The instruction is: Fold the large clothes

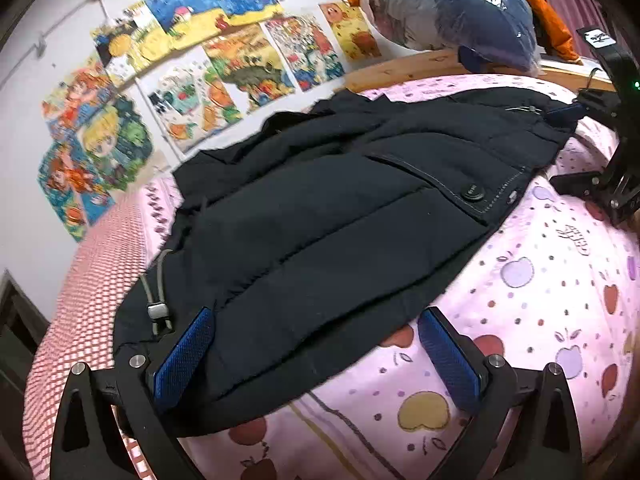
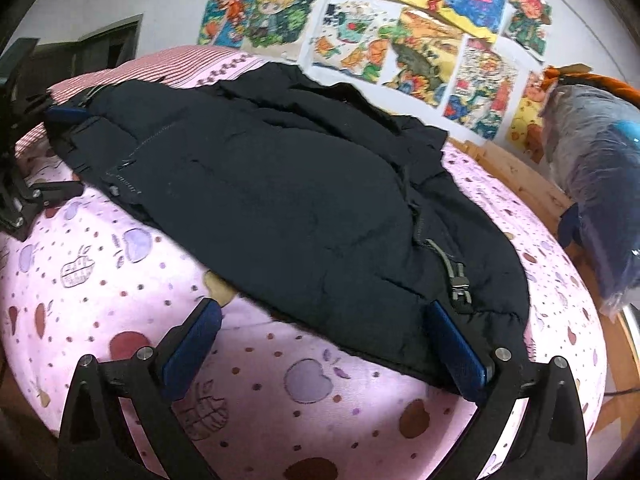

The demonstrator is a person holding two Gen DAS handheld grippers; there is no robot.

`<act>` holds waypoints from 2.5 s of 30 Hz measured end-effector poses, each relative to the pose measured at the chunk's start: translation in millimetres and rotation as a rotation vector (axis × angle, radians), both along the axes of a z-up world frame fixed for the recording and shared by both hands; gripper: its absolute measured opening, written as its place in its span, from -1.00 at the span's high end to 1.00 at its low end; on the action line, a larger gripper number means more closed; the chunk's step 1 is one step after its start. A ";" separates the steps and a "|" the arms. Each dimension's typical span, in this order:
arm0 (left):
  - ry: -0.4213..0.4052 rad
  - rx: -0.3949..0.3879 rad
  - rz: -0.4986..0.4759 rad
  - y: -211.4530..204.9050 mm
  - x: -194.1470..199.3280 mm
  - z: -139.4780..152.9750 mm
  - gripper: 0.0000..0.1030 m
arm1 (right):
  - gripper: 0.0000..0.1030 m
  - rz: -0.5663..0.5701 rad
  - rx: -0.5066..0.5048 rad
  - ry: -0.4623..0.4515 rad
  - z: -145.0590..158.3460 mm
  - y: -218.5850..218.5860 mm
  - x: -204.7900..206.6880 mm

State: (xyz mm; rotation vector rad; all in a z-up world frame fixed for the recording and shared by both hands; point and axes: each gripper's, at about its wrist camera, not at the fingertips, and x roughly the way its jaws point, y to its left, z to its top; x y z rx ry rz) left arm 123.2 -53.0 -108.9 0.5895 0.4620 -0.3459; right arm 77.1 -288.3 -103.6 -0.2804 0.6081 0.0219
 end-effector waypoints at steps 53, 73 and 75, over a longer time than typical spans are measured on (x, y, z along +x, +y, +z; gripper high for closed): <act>-0.156 -0.033 0.032 2.3 17.3 69.9 0.80 | 0.86 -0.057 -0.001 -0.295 59.8 -4.9 9.3; -0.269 -0.109 0.030 -0.5 1.5 138.9 0.83 | 0.89 -0.055 0.030 -0.442 132.1 -7.2 -14.4; -0.260 -0.136 0.044 -0.2 13.7 149.1 0.83 | 0.89 -0.048 0.027 -0.444 140.8 -8.1 -6.0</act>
